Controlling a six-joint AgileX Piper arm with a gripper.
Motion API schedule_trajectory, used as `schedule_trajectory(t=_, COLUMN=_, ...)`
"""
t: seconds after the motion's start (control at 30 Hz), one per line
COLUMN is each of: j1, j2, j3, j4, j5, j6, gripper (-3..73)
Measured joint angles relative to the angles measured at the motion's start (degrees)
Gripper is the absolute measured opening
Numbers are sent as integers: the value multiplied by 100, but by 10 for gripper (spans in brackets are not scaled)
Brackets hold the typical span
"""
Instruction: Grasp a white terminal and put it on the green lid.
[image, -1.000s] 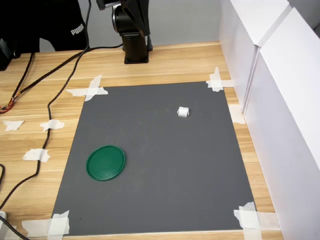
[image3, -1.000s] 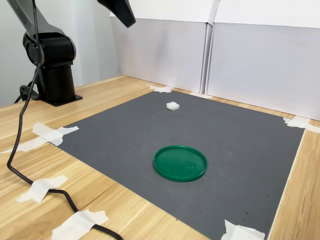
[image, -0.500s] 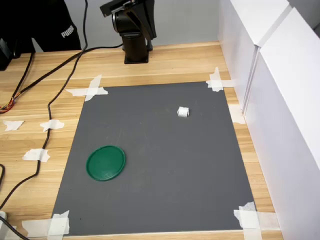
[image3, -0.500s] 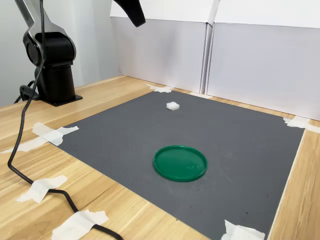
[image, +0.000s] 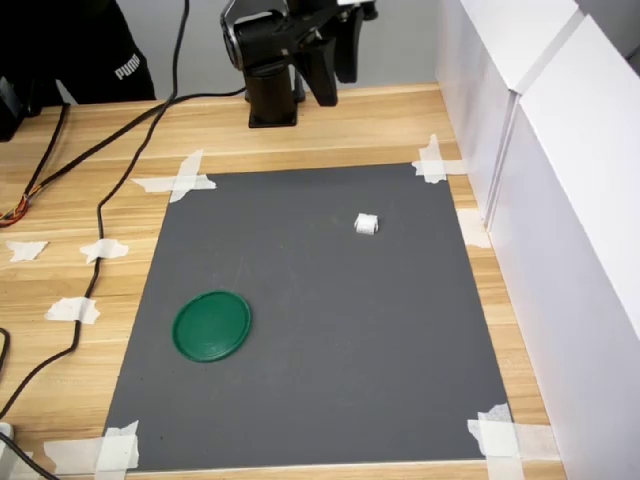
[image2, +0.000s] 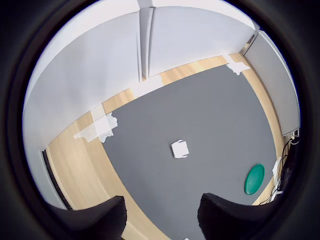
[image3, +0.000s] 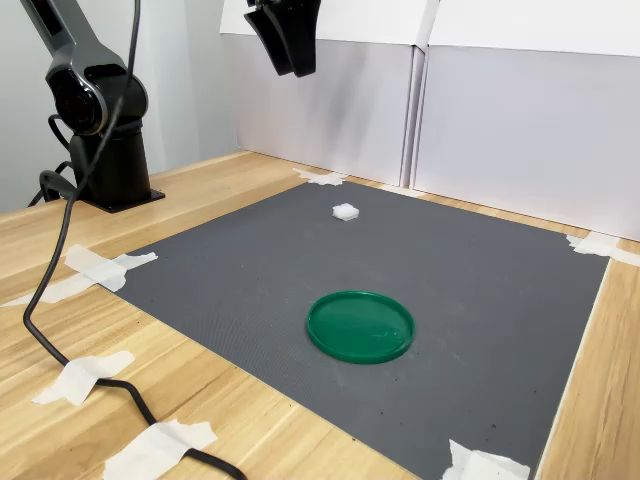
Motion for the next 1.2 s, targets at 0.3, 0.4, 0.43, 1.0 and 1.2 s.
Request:
schedule_trajectory(t=0.3, j1=445, j2=1002, j3=-588, j4=-413, j5=-197, j6=1034, gripper=640)
schedule_trajectory(t=0.4, j1=475, j2=1296, j3=-823, j4=-442, j5=-248, j6=1053, gripper=638)
schedule_trajectory(t=0.43, j1=475, j2=1366, j3=-855, j4=-442, j5=-276, j6=1053, gripper=638)
schedule_trajectory(t=1.0, j1=475, j2=2160, j3=-373, j4=-641, j5=-1221, j6=87, gripper=630)
schedule_trajectory(t=1.2, j1=475, j2=2333, j3=-142, j4=-636, j5=-1454, j6=-17, gripper=630)
